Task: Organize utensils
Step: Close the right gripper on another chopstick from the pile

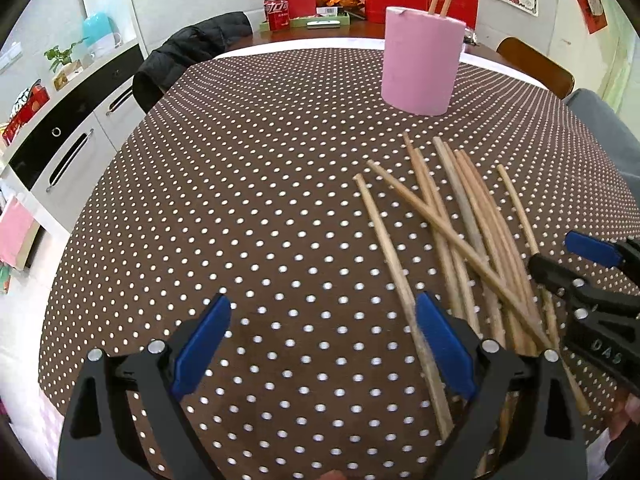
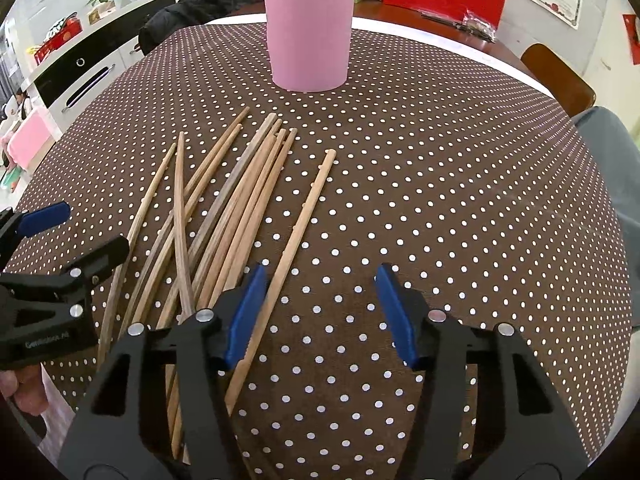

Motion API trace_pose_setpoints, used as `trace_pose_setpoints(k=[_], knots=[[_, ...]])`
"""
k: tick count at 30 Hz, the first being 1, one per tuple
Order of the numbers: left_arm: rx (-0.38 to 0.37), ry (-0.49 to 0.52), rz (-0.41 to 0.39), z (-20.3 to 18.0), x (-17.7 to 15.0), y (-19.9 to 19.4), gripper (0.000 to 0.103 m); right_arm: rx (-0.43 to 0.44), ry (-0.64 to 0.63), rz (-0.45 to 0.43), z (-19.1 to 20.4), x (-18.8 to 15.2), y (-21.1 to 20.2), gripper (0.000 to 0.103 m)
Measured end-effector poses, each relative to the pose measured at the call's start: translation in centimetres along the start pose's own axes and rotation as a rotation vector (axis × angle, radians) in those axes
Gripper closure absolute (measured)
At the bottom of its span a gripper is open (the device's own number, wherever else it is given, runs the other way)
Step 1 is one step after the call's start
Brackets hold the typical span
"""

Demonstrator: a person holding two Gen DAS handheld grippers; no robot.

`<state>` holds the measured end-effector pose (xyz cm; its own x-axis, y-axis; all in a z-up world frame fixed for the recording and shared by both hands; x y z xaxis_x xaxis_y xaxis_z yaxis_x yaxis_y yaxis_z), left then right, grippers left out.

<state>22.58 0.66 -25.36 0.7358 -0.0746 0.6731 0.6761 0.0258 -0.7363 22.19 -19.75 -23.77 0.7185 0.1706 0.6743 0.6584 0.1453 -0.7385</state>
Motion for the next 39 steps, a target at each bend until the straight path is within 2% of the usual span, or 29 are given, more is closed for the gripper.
trace_pose_setpoints(k=[6,10,15,17,20,25,30,36,39], knots=[[0.033,0.024,0.011,1.1,0.0,0.6,0.011,0.008,-0.008,0.004,-0.2,0.2,0.1,0.048],[-0.010,0.009,0.015,1.2,0.1,0.4,0.011,0.012,-0.010,0.006,-0.4,0.3,0.3,0.048],[-0.090,-0.025,-0.039,0.2,1.0,-1.2,0.011,0.013,-0.012,0.007,-0.4,0.4,0.4,0.048],[-0.078,0.007,-0.033,-0.7,1.0,-0.8,0.011,0.013,-0.014,0.008,-0.4,0.5,0.4,0.048],[-0.058,0.032,0.034,-1.3,0.1,1.0,0.011,0.016,-0.016,0.008,-0.4,0.6,0.6,0.048],[-0.070,0.032,0.021,-1.0,-0.1,0.5,0.011,0.020,-0.029,0.010,-0.4,0.6,0.6,0.048],[-0.064,0.074,0.016,-0.4,-0.2,0.0,0.011,0.034,-0.055,0.021,0.0,0.4,0.3,0.063],[-0.064,0.109,0.030,-0.8,0.2,0.0,0.011,0.054,-0.064,0.040,-0.8,0.2,0.0,0.067],[-0.089,0.118,0.037,-1.1,-0.7,-0.5,0.011,0.115,-0.125,0.049,-0.1,-0.3,-0.5,0.069]])
Point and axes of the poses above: each gripper's, at about its wrist camera, not at the fingertips, and y roughly the way its jaws point, z to its left, x to its top, the point moved 2 cm from there along y, roughly the way its jaws point, and after that the axes turned 9 degrees about -z, right-handed, at the moved point
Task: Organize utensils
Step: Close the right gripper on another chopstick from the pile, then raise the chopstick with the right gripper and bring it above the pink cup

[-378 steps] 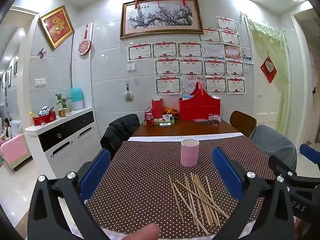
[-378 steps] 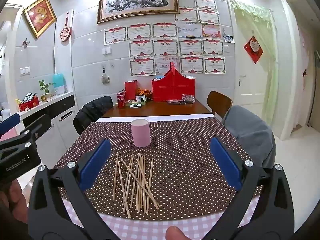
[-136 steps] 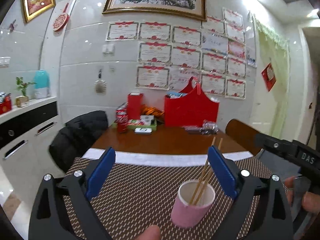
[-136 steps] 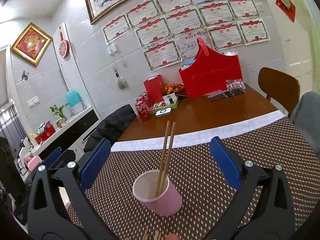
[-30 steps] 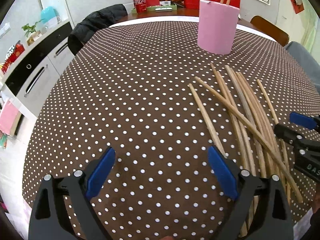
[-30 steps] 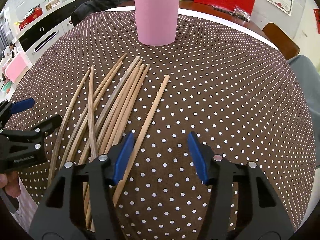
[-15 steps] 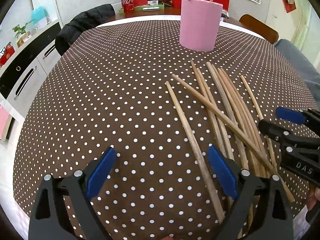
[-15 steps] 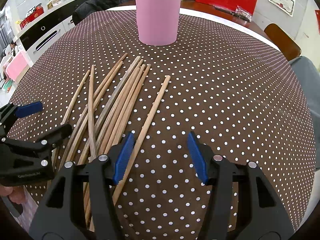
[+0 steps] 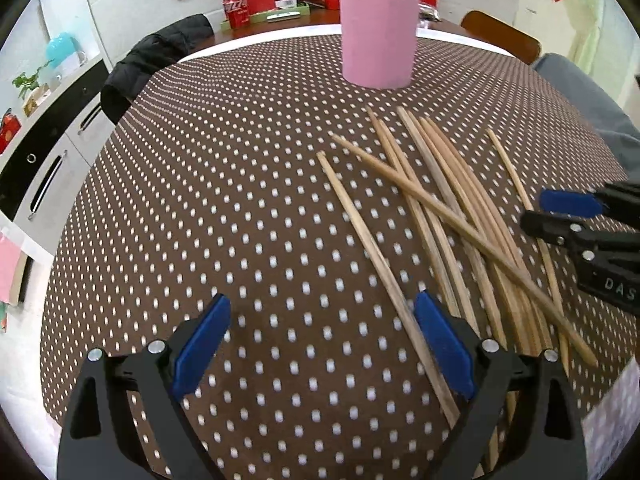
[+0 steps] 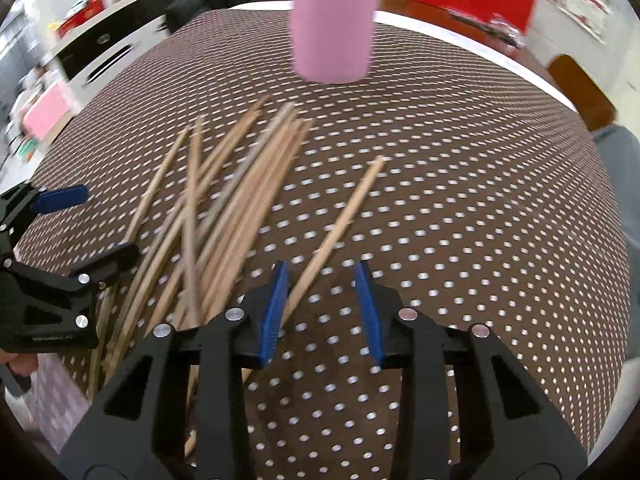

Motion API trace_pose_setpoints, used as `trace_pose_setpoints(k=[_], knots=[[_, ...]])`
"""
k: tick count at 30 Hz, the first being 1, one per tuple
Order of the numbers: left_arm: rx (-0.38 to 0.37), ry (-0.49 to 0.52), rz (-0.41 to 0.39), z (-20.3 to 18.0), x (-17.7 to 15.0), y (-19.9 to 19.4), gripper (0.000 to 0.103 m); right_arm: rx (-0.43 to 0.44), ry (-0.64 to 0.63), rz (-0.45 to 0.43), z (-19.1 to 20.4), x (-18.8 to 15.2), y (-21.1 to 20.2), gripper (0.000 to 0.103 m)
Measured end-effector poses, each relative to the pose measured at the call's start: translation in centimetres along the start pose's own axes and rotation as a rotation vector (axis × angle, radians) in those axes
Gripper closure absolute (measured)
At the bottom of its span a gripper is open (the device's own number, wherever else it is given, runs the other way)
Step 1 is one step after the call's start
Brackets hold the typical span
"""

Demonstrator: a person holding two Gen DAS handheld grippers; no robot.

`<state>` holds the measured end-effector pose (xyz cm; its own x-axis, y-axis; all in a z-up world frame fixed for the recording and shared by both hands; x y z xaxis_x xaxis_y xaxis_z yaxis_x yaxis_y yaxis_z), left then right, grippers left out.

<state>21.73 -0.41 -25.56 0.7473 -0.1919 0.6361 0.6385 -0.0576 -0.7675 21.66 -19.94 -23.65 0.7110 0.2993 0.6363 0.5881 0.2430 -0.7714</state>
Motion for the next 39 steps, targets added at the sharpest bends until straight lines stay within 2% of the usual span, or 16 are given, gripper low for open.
trace_pose_setpoints(k=[2,7,11,16,20,21,22,23,24,25,29,31,39], knots=[[-0.014,0.020,0.001,0.1,-0.6,-0.5,0.011,0.021,-0.057,0.009,0.8,-0.6,-0.5,0.069],[-0.030,0.032,0.000,0.8,-1.2,-0.9,0.012,0.036,-0.101,0.027,0.9,-1.8,-1.5,0.069],[-0.053,0.046,0.005,0.5,-1.1,-1.2,0.022,0.025,-0.096,0.040,0.4,-2.3,-2.0,0.069],[-0.041,0.022,0.034,0.0,-1.5,-1.4,0.022,0.002,0.033,0.045,-1.5,-1.5,-1.5,0.069],[-0.065,-0.008,0.027,-0.3,-0.8,-0.8,0.022,-0.021,0.094,0.025,-2.2,0.0,-0.4,0.069],[-0.071,-0.001,0.023,-0.5,-0.6,-0.8,0.028,-0.030,0.090,0.021,-2.1,0.4,-0.1,0.069],[-0.080,0.006,0.015,0.0,-0.3,-0.6,0.047,-0.044,0.074,0.016,-1.9,0.7,0.1,0.076],[-0.093,0.021,0.006,-0.3,0.0,-0.9,0.059,-0.045,0.066,0.012,-1.9,1.0,0.3,0.091],[-0.103,0.030,0.008,-0.4,0.2,-0.9,0.084,-0.030,0.070,0.006,-1.8,1.3,0.5,0.092],[-0.109,0.036,0.011,-0.4,0.5,-0.8,0.092,-0.024,0.062,0.005,-1.7,1.5,0.7,0.093],[-0.150,0.036,0.012,0.0,0.8,-0.4,0.097,0.047,0.065,-0.005,-1.5,1.9,0.7,0.097],[-0.144,0.017,0.003,0.6,1.1,-0.4,0.097,0.051,0.072,-0.018,-1.8,1.8,0.5,0.097],[-0.133,-0.077,-0.090,3.0,1.8,-1.9,0.097,0.089,0.133,-0.171,-4.0,2.1,-2.8,0.097]])
Point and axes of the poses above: each gripper's, at about its wrist camera, not at the fingertips, and y roughly the way its jaws point, z to its left, x to its top, the point moved 2 cm from there along y, roughly the way its jaws point, and after that the axes turned 9 degrees about -z, right-handed, at the moved point
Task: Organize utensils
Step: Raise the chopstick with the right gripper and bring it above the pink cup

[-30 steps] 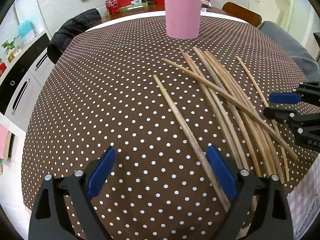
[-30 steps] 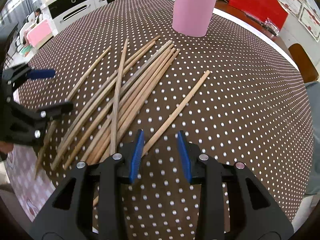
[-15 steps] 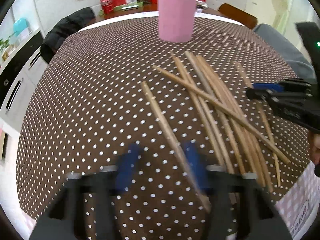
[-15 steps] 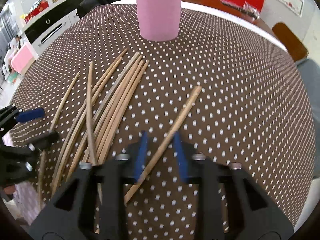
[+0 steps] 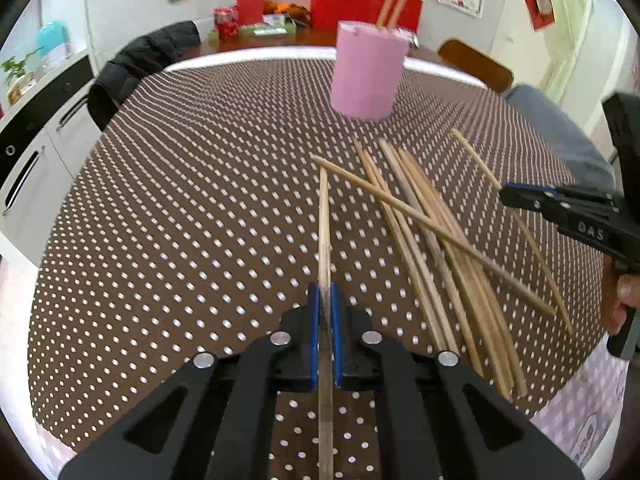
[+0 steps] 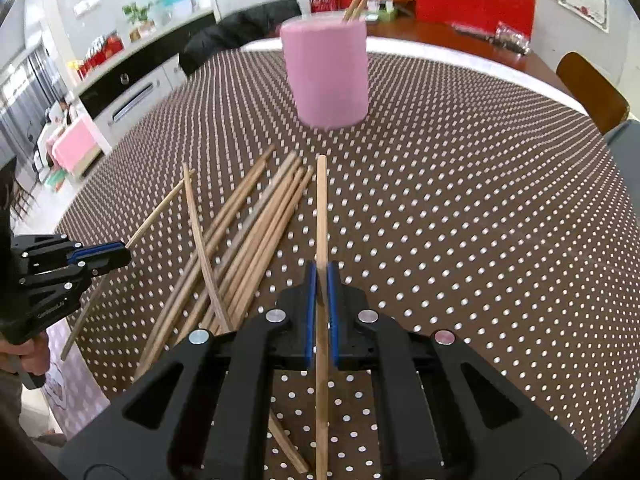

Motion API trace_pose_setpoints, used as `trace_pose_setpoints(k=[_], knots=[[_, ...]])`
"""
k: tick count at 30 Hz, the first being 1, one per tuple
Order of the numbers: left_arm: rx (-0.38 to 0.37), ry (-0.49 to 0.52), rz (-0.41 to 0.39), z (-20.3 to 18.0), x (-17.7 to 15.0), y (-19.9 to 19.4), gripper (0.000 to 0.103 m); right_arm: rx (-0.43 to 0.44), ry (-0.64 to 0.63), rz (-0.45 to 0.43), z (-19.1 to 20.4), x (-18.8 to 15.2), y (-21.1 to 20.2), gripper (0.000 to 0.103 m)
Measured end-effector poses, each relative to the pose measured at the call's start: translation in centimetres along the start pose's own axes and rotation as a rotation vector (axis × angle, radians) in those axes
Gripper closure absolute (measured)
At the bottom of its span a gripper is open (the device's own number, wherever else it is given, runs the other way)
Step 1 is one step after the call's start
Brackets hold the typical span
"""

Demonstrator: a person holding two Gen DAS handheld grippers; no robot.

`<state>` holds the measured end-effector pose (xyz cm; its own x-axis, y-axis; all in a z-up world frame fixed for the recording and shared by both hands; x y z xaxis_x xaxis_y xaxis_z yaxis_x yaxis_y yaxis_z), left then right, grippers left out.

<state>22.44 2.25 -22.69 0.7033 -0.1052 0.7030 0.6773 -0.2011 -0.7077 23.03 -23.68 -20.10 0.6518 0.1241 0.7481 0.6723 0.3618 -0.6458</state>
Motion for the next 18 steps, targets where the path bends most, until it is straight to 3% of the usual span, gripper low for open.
trace_pose_setpoints(k=[9,13,18], knots=[[0.041,-0.128,-0.228,2.5,2.7,-3.0,0.097,0.015,0.055,-0.207,-0.4,1.6,-3.2,0.097],[0.011,-0.148,-0.322,2.4,4.4,-3.4,0.097,0.025,0.064,-0.278,-0.5,2.4,-4.4,0.097],[-0.067,-0.102,-0.474,0.6,6.7,-4.6,0.097,0.028,0.071,-0.349,0.0,3.4,-5.4,0.097]])
Point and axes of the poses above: each gripper's, at about its wrist camera, not at the fingertips, and y roughly the way its jaws point, z to its left, x to its top, the point moved 2 cm from there along y, roughly the way its jaws point, and after that the axes turned 9 degrees about -z, right-handed, at the moved point
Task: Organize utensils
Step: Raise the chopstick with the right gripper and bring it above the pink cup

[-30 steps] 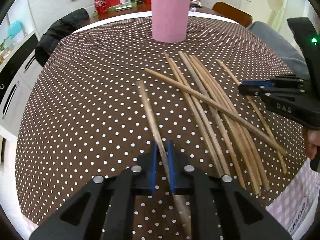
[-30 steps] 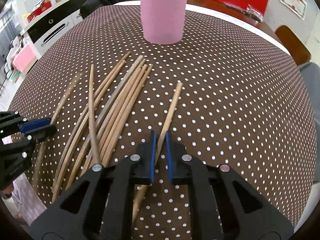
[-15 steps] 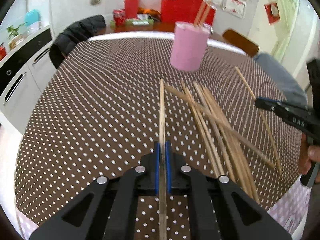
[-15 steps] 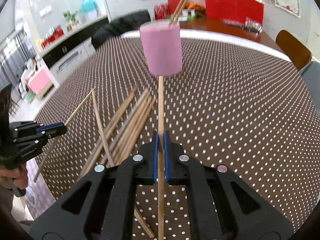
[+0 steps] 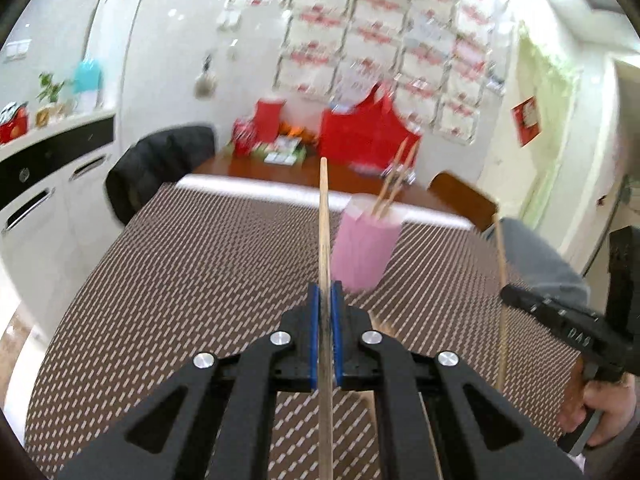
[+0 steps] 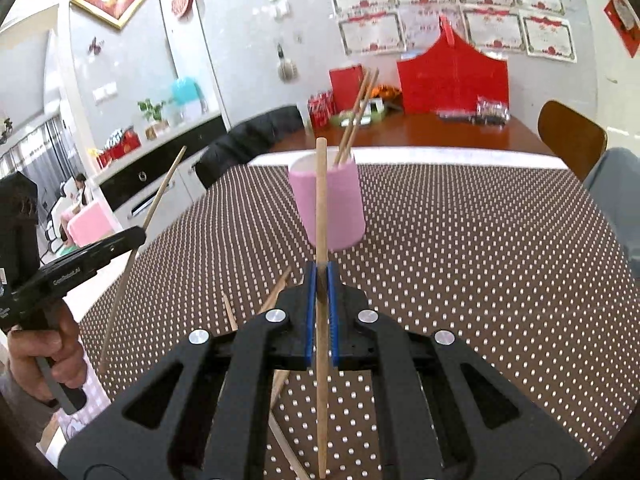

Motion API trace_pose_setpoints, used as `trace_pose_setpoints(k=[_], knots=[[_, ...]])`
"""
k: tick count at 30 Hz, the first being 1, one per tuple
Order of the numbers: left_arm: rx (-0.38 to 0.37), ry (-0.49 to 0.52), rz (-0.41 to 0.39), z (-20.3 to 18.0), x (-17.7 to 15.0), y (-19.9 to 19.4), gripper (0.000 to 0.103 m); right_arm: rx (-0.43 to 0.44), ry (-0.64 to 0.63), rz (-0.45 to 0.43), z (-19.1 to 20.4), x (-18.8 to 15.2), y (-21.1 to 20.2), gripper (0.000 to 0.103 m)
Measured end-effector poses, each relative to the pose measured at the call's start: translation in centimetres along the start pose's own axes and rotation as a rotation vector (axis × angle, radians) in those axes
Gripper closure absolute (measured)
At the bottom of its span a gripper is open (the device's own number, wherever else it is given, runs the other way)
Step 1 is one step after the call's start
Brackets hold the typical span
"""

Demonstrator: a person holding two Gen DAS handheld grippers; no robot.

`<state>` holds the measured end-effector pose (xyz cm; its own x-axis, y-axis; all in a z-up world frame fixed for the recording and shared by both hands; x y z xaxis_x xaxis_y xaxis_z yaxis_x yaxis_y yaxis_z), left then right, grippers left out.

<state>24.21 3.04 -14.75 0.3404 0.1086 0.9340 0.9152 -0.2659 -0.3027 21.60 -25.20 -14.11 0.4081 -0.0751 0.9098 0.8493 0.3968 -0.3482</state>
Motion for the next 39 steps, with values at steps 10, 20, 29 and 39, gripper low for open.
trace_pose_setpoints(k=[10,20,29,39], knots=[[-0.094,0.021,-0.195,-3.8,3.5,1.7,0.097,0.012,-0.015,-0.086,0.4,1.6,-1.1,0.097],[-0.146,0.023,-0.285,-5.6,6.6,2.9,0.097,0.032,-0.014,-0.173,0.8,5.5,-0.6,0.097],[-0.282,-0.040,-0.397,-5.5,12.0,7.0,0.097,0.056,0.008,-0.318,0.8,13.5,2.5,0.097],[-0.330,-0.075,-0.464,-4.7,15.4,15.2,0.097,0.038,-0.006,-0.380,0.1,18.9,9.4,0.097]])
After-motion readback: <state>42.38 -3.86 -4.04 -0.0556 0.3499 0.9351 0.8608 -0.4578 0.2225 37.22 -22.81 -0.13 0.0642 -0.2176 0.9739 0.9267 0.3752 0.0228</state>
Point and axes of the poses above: each gripper's, at about its wrist camera, not at the fingertips, and y roughly the way its jaws point, z to its left, x to its top, the point moved 2 cm from there along y, roughly the way its jaws point, and after that the axes turned 9 degrees about -z, right-handed, at the moved point
